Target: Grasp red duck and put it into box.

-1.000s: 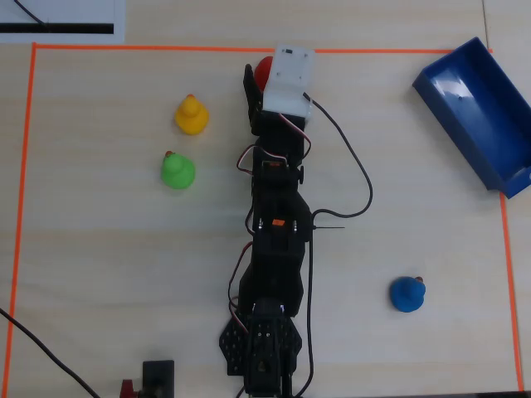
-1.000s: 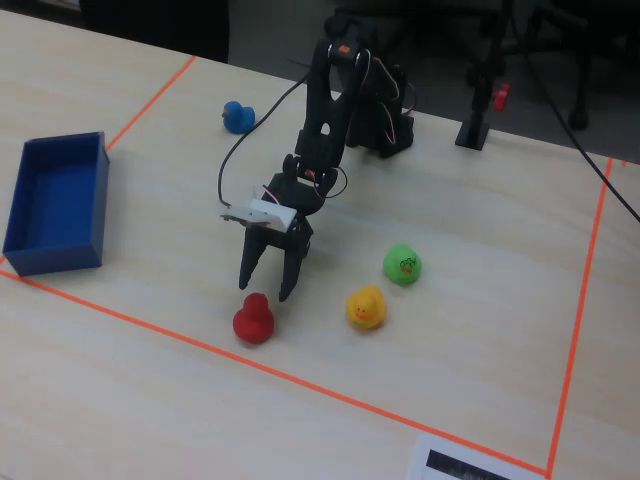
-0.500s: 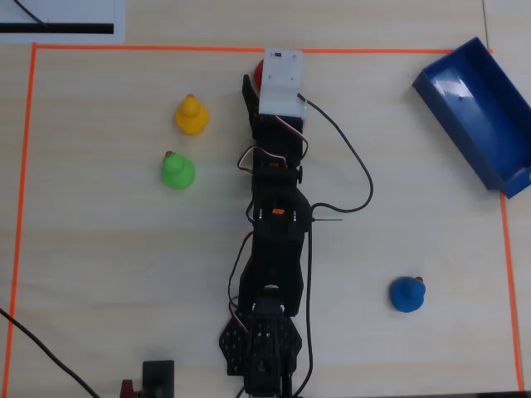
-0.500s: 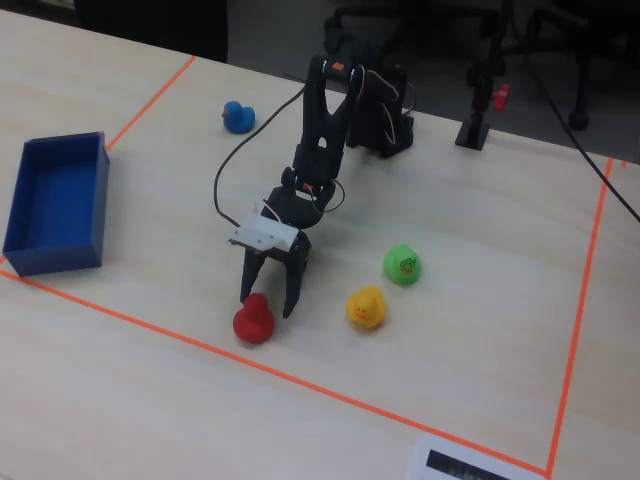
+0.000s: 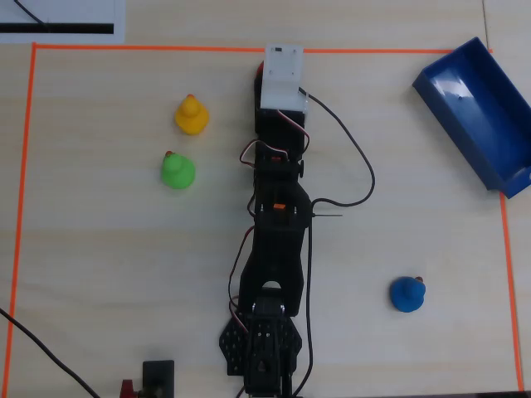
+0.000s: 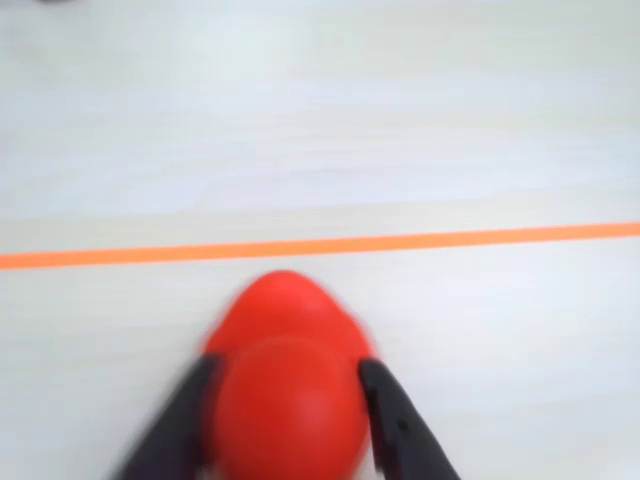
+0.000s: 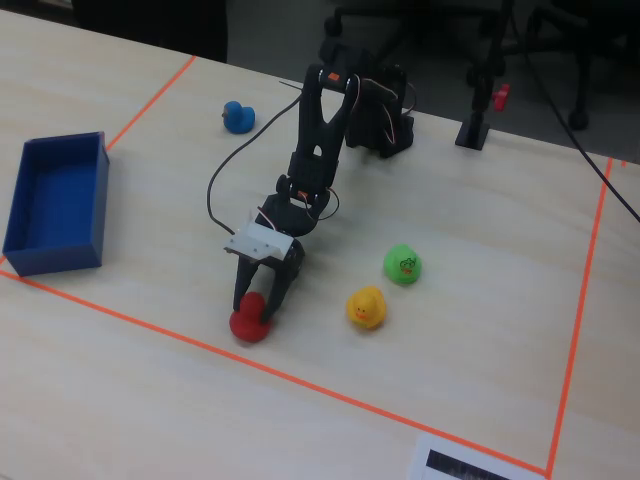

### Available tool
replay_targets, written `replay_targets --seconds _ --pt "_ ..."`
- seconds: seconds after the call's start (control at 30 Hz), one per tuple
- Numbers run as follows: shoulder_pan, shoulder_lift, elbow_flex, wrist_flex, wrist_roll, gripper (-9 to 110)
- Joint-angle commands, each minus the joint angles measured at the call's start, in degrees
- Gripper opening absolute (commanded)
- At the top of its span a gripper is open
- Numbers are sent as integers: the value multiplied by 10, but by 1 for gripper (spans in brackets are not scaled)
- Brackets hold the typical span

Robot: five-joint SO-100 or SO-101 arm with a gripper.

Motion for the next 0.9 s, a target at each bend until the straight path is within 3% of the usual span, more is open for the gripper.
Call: replay_targets --seconds 0.0,0.3,0.43,0.63,0.87 --pt "1 28 -9 11 -6 0" --pt "4 100 28 21 18 0" --pt "31 178 33 101 61 0" --pt "107 255 20 213 96 0" --pt "221 208 -91 271 103 0"
